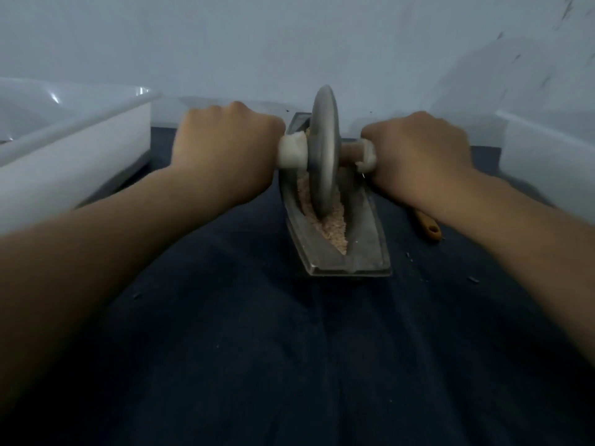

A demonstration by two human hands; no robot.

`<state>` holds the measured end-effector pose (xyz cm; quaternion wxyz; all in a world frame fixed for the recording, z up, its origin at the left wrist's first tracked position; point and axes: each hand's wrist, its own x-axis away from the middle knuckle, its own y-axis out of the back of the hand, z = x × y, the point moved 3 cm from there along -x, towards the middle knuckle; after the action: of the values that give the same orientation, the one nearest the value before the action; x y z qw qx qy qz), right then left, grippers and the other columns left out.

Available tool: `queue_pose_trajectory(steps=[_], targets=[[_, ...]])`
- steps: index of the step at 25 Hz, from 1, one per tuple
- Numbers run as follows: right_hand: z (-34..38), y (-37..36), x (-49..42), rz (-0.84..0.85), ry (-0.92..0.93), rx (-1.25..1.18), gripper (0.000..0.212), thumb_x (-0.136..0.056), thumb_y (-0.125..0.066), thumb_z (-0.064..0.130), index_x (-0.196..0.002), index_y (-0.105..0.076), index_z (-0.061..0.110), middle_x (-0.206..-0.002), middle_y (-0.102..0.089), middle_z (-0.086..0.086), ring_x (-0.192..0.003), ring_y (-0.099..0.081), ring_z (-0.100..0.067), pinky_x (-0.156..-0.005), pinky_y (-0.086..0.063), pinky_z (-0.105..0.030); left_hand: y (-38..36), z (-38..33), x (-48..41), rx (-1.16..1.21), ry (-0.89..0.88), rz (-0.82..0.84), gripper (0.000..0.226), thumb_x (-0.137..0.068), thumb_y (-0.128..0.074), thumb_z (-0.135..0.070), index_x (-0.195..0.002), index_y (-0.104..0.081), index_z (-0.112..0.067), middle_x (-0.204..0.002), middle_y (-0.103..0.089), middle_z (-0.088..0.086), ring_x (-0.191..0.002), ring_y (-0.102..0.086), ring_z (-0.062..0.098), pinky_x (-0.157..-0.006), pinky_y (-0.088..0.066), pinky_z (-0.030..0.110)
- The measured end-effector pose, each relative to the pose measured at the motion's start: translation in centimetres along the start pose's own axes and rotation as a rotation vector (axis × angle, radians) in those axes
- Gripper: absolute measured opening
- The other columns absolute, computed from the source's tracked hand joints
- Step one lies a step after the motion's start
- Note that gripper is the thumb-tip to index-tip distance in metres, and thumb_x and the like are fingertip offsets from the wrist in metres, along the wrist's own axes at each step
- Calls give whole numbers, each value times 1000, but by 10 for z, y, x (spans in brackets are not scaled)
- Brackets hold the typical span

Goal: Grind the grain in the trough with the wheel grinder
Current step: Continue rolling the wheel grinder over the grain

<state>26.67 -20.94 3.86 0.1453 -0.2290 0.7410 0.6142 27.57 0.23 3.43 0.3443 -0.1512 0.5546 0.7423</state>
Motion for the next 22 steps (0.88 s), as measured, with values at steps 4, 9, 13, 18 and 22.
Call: queue_pose_trajectory(steps=[4, 9, 13, 18, 22], targets=[[12, -9, -48, 83, -63, 2, 17, -90, -64, 21, -105, -72, 25, -108, -65, -11, -98, -62, -35, -75, -40, -35, -25, 2, -36, 153, 113, 146, 13, -88, -58, -20, -100, -63, -21, -85, -55, 9, -73, -52, 32, -63, -39, 38], [3, 13, 4, 66, 75, 41, 13, -85, -65, 26, -78, -55, 31, -78, -55, 1, -69, -54, -26, -50, -28, -26, 9, 4, 12, 120, -43, 47, 6, -81, -62, -25, -87, -60, -28, -64, -34, -2, -54, -42, 26, -51, -31, 31], [-9, 26, 45, -24, 73, -68, 21, -74, -61, 30, -63, -44, 37, -40, -40, 5, -40, -38, -7, -42, -25, -17, 37, 7, 27, 39, -138, -142, 14, -64, -72, -22, -71, -60, -26, -56, -13, -6, -44, -20, 18, -49, -8, 18], [2, -10, -13, -60, -1, 18, 20, -86, -64, 23, -73, -49, 25, -75, -60, -4, -66, -57, -30, -56, -35, -29, -11, -3, -12, 73, 40, 18, 5, -84, -59, -18, -87, -61, -21, -67, -46, 4, -57, -49, 30, -54, -33, 32], [13, -1, -44, 38, 16, 51, 11, -89, -61, 18, -95, -65, 27, -98, -64, -10, -93, -64, -36, -66, -37, -35, -17, 3, -20, 167, 134, 187, 15, -91, -55, -23, -103, -64, -23, -86, -57, 7, -80, -61, 34, -63, -39, 36]])
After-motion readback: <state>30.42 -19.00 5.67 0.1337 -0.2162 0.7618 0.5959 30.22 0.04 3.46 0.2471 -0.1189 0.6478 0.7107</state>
